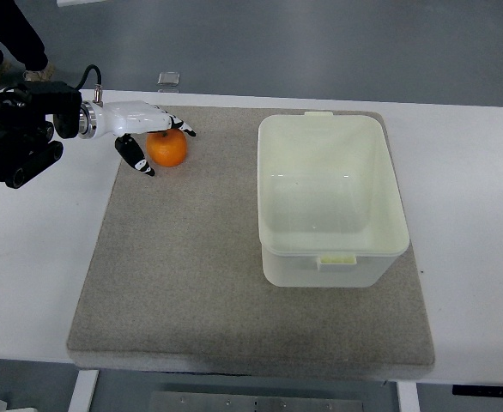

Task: Put orange in box with left hand
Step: 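Close the left hand fingers around the orange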

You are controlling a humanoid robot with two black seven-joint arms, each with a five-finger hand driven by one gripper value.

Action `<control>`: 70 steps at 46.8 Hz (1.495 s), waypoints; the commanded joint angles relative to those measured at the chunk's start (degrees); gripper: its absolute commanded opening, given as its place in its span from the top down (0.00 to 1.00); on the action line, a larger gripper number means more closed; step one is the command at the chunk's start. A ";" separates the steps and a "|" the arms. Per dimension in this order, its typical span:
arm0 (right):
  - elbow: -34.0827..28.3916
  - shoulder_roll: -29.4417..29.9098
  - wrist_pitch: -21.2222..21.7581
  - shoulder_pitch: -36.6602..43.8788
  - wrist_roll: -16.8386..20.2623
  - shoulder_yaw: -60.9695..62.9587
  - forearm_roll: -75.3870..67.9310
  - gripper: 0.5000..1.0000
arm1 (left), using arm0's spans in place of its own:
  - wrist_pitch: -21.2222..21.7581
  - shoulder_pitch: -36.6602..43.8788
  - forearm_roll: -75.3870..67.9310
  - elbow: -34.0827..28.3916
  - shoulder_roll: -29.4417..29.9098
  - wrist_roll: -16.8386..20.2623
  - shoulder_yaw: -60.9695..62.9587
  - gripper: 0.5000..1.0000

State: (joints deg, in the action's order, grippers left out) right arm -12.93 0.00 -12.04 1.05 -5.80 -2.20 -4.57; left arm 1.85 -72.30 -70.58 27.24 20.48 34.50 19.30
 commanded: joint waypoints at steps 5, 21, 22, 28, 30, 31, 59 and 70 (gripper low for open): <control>0.01 0.00 0.00 0.00 0.00 0.00 0.00 0.11 | 3.34 0.84 0.09 -0.08 0.09 0.50 0.03 0.05; 0.01 0.00 0.00 0.00 0.00 0.00 0.00 0.11 | 3.16 1.45 0.01 0.01 0.00 0.50 0.12 0.07; 0.01 0.00 0.00 0.00 0.00 0.00 0.00 0.11 | 3.16 1.46 0.01 -0.08 0.00 0.50 0.21 0.06; 0.01 0.00 0.00 0.00 0.00 0.00 0.00 0.11 | 2.02 1.37 0.01 -0.08 0.09 0.50 0.47 0.07; 0.01 0.00 0.00 0.00 0.00 0.00 0.00 0.11 | 1.41 1.28 0.09 -0.08 0.09 0.50 0.47 0.08; -0.07 0.00 0.00 0.00 0.00 0.00 0.00 0.11 | 1.14 1.28 0.09 -0.08 0.09 0.50 0.47 0.08; 0.01 0.00 0.00 0.00 0.00 0.00 0.00 0.11 | -7.21 0.58 5.19 -2.81 -0.70 0.48 -0.67 0.11; 0.01 0.00 0.00 0.00 0.00 0.00 0.00 0.11 | -7.04 0.66 4.67 -2.81 -0.96 0.50 -0.49 0.19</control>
State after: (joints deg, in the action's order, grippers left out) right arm -12.92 0.00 -12.04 1.05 -5.80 -2.20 -4.57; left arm -5.33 -71.70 -65.53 24.44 19.50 35.00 18.65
